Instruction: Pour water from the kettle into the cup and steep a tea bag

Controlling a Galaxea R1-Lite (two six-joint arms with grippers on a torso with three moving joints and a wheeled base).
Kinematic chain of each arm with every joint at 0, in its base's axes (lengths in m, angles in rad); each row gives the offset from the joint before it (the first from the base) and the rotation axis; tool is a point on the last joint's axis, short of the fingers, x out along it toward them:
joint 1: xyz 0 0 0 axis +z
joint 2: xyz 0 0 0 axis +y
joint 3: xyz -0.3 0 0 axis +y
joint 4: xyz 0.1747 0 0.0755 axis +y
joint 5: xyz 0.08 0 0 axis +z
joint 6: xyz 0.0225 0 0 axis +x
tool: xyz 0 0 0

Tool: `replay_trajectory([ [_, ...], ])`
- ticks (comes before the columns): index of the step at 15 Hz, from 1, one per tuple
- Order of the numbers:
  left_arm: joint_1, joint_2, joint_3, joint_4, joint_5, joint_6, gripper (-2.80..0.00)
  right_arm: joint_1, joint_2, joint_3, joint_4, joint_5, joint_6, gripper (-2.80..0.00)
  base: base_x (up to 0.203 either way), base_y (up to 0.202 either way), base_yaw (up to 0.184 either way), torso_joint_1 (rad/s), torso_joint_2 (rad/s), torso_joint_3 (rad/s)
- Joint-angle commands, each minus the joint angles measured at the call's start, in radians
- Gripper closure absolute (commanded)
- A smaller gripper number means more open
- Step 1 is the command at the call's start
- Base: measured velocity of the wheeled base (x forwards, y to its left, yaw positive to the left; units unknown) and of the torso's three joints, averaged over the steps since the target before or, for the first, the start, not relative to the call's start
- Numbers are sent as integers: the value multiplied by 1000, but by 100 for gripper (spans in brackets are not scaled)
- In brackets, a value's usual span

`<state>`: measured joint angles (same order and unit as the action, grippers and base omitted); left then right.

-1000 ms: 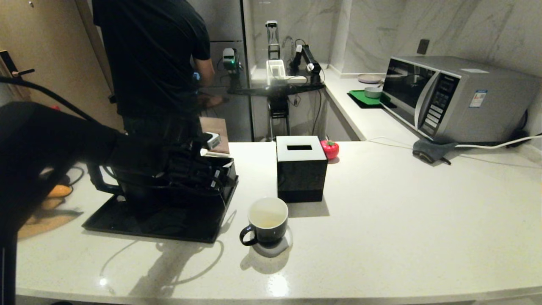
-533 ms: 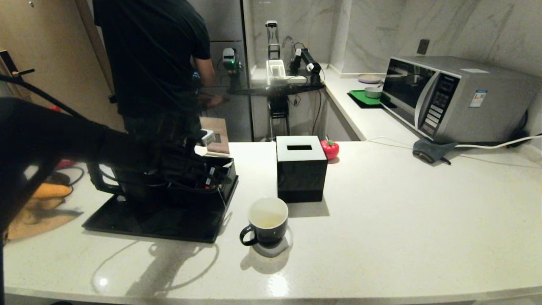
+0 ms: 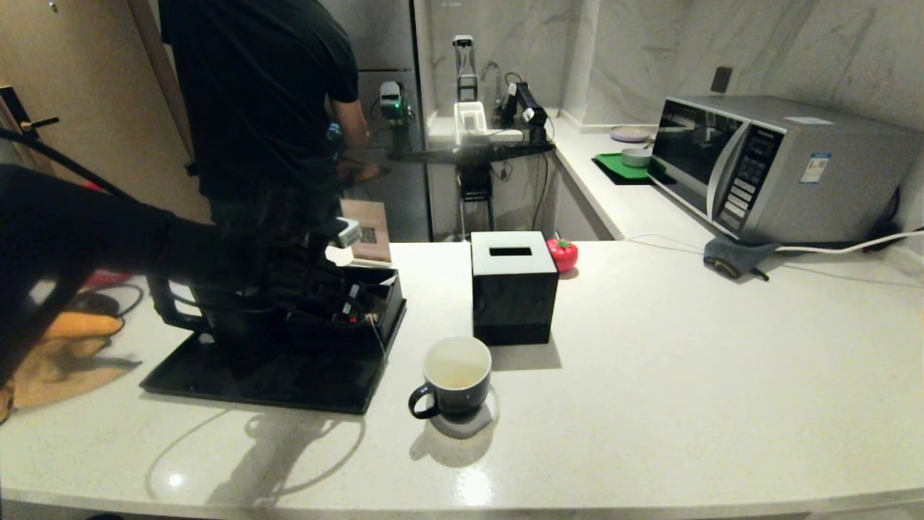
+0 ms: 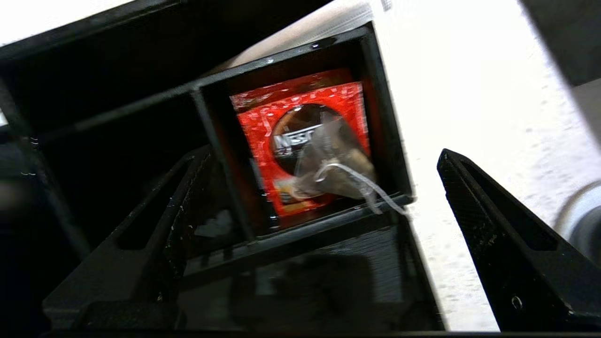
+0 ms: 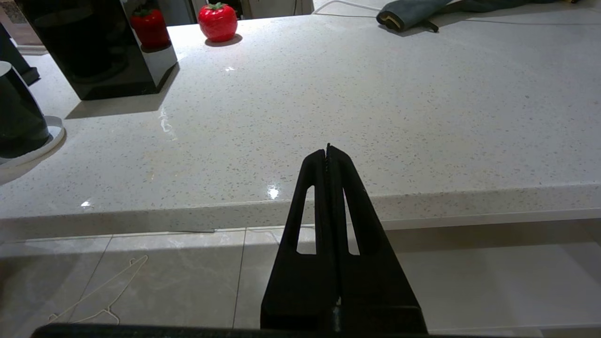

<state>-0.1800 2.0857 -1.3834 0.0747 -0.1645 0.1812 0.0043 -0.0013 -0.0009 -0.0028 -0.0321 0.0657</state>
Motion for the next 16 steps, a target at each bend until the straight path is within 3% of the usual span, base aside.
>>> replay_trajectory([
  [1,4,11,0,0,-1,9,-280,0,1,0,0,0,0,0,0,0,0,0,0,0],
  [7,4,37,-3,-6,-3,58,-280,0,1,1,0,0,0,0,0,0,0,0,0,0],
  [16,5,48,-5,-9,-4,75,-280,0,1,-1,0,0,0,0,0,0,0,0,0,0],
])
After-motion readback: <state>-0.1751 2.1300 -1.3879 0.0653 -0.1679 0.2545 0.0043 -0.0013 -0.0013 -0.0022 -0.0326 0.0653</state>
